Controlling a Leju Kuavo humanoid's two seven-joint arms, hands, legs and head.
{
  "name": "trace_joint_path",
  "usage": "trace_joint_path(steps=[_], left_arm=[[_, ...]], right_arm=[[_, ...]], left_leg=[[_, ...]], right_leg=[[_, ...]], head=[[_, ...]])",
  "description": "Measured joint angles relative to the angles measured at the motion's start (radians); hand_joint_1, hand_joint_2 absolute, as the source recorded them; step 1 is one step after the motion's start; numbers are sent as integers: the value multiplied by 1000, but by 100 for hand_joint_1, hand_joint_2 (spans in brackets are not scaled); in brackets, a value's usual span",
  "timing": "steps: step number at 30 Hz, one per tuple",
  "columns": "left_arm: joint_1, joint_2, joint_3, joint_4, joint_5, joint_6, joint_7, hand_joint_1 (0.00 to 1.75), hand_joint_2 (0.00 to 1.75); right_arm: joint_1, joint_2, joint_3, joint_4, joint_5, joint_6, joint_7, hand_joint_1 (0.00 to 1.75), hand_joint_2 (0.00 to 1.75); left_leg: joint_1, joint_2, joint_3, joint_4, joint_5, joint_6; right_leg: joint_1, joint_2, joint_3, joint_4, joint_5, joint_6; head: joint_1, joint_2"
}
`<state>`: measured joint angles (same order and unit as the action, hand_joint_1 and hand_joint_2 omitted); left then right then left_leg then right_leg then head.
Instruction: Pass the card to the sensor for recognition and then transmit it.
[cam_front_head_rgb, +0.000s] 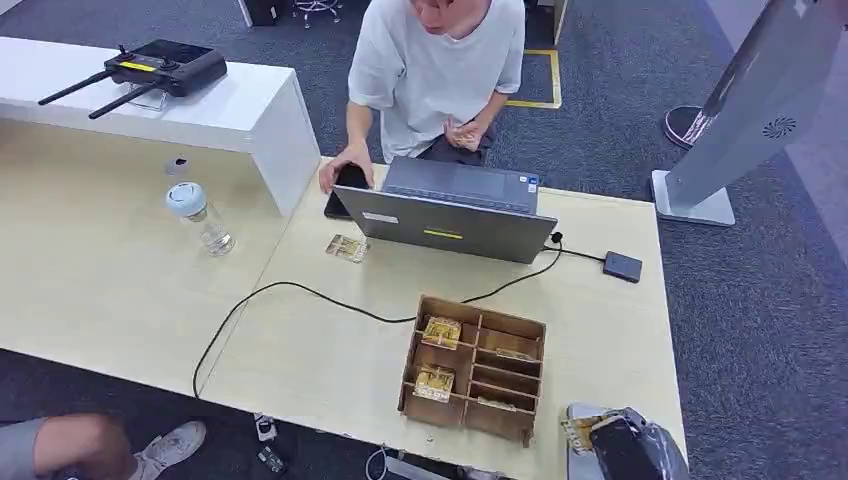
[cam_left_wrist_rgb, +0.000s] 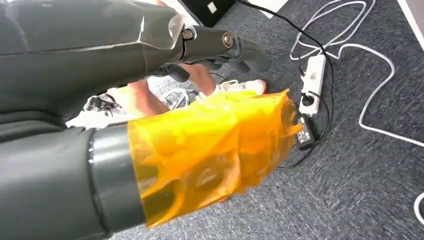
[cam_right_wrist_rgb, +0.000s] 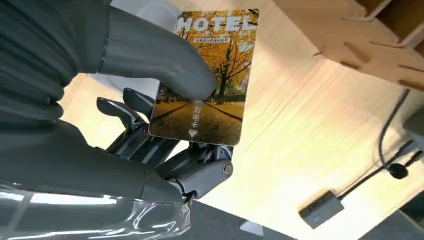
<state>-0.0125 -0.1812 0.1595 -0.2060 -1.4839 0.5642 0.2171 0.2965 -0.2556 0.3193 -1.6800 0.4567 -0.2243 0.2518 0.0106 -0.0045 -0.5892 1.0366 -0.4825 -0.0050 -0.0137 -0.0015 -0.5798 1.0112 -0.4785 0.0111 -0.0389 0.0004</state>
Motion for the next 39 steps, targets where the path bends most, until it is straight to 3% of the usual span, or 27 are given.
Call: trace_joint_path(steps=[24, 39], left_arm=[[0, -3, -1, 0, -10, -10, 16, 0, 0], [0, -3, -1, 0, -9, -13, 21, 0, 0]], right_arm=[[-18, 61, -47, 52, 197, 56, 101, 175, 175], [-25, 93, -62, 82, 263, 66, 103, 175, 175]], left_leg=[[0, 0, 0, 0, 0, 0], [0, 0, 0, 0, 0, 0]], right_leg=[[0, 0, 0, 0, 0, 0], [0, 0, 0, 0, 0, 0]], head=[[0, 0], [0, 0]])
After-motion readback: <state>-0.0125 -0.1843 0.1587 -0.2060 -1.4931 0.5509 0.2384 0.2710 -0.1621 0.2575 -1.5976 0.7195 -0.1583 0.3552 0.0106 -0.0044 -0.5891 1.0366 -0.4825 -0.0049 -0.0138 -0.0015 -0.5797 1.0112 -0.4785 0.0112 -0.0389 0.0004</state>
